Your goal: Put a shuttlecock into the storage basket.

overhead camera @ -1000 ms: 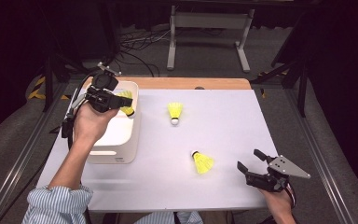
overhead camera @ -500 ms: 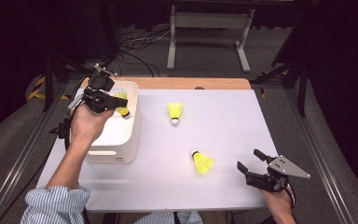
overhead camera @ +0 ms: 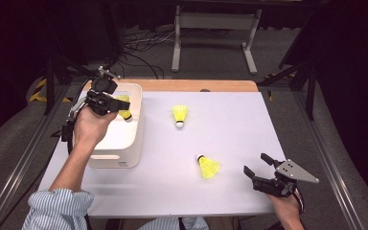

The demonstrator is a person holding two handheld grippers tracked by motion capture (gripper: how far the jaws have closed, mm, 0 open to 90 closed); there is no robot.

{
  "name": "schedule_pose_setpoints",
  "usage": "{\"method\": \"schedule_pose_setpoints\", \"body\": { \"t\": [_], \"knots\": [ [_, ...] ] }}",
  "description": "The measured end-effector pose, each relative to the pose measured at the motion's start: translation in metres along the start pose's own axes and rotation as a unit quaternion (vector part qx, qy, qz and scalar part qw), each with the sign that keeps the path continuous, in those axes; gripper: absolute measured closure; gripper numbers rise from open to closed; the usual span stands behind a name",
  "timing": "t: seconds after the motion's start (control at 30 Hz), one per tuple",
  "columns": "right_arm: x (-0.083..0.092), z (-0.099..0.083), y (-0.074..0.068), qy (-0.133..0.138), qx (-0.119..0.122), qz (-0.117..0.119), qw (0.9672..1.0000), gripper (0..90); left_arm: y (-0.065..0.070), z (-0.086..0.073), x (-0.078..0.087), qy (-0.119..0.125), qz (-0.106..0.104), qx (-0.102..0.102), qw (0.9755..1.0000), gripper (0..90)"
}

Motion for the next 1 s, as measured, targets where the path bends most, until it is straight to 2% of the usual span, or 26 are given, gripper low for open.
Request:
{"method": "schedule_pose_setpoints", "body": {
  "t": [0.3, 0.63, 0.83, 1.0],
  "knots": [
    [0.0, 0.0, 0.0, 0.0, -0.001, 0.001, 1.0, 18.3, -0.003, 0.004, -0.01, -0.008, 0.002, 0.004, 1.0, 88.8],
    [0.0, 0.0, 0.001, 0.001, -0.002, 0.001, 1.0, 18.4, -0.006, 0.008, -0.025, -0.02, 0.014, 0.007, 0.9997, 88.8],
    [0.0, -0.001, 0.0, -0.002, -0.002, 0.002, 1.0, 18.3, -0.007, 0.009, -0.031, -0.024, 0.02, 0.001, 0.9995, 88.7],
    [0.0, 0.0, 0.001, 0.0, -0.003, 0.002, 1.0, 18.2, -0.01, 0.01, -0.037, -0.027, 0.024, 0.005, 0.9993, 88.7]
  ]
}}
Point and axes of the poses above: each handheld gripper's, and its own axes: x roughly backward along the jaws, z roughly out of its top, y roughly to its right, the point moved 5 cm from there along -x, roughly forward along the jaws, and after that the axes turned 9 degrees about z, right-handed, at the moved point
